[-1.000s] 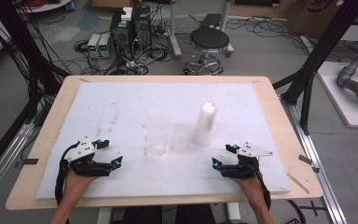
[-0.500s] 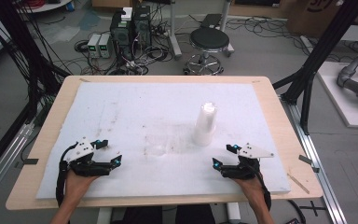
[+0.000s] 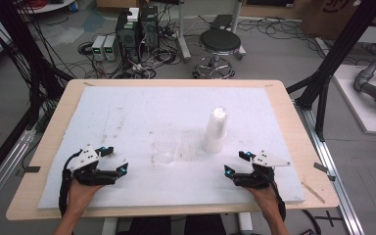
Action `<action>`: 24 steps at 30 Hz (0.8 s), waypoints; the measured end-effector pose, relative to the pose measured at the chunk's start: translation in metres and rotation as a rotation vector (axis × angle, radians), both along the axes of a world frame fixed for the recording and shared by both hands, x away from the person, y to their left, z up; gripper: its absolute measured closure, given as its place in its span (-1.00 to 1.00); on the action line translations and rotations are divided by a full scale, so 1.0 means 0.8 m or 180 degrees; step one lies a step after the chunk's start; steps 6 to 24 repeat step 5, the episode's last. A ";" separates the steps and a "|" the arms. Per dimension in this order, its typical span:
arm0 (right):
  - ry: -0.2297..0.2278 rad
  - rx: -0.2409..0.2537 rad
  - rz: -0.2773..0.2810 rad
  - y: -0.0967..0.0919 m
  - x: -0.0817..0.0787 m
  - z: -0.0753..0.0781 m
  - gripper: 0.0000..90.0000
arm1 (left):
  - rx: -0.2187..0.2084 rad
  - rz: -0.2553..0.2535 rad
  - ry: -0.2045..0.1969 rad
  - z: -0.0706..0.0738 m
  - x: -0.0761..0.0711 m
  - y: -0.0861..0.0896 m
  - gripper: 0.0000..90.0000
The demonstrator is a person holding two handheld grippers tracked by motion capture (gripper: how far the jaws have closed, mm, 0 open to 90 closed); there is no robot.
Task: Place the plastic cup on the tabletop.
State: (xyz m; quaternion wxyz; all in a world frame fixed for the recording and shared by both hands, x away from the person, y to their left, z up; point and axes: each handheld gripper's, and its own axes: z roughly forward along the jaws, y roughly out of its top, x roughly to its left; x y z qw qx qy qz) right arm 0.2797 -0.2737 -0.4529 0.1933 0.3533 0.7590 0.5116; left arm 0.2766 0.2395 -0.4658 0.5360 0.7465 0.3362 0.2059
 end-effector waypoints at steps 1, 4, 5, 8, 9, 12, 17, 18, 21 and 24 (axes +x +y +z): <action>-0.0008 0.0001 -0.0001 0.000 0.000 0.000 -0.58 | -0.0001 0.0006 -0.0011 0.000 0.000 0.000 -0.66; -0.0044 0.0033 -0.0055 -0.001 -0.001 0.000 -0.58 | 0.0003 0.0033 -0.0044 0.000 -0.002 0.000 -0.66; -0.0044 0.0033 -0.0055 -0.001 -0.001 0.000 -0.58 | 0.0003 0.0033 -0.0044 0.000 -0.002 0.000 -0.66; -0.0044 0.0033 -0.0055 -0.001 -0.001 0.000 -0.58 | 0.0003 0.0033 -0.0044 0.000 -0.002 0.000 -0.66; -0.0044 0.0033 -0.0055 -0.001 -0.001 0.000 -0.58 | 0.0003 0.0033 -0.0044 0.000 -0.002 0.000 -0.66; -0.0044 0.0033 -0.0055 -0.001 -0.001 0.000 -0.58 | 0.0003 0.0033 -0.0044 0.000 -0.002 0.000 -0.66; -0.0044 0.0033 -0.0055 -0.001 -0.001 0.000 -0.58 | 0.0003 0.0033 -0.0044 0.000 -0.002 0.000 -0.66; -0.0044 0.0033 -0.0055 -0.001 -0.001 0.000 -0.58 | 0.0003 0.0033 -0.0044 0.000 -0.002 0.000 -0.66; -0.0044 0.0033 -0.0055 -0.001 -0.001 0.000 -0.58 | 0.0003 0.0033 -0.0044 0.000 -0.002 0.000 -0.66; -0.0044 0.0033 -0.0055 -0.001 -0.001 0.000 -0.58 | 0.0003 0.0033 -0.0044 0.000 -0.002 0.000 -0.66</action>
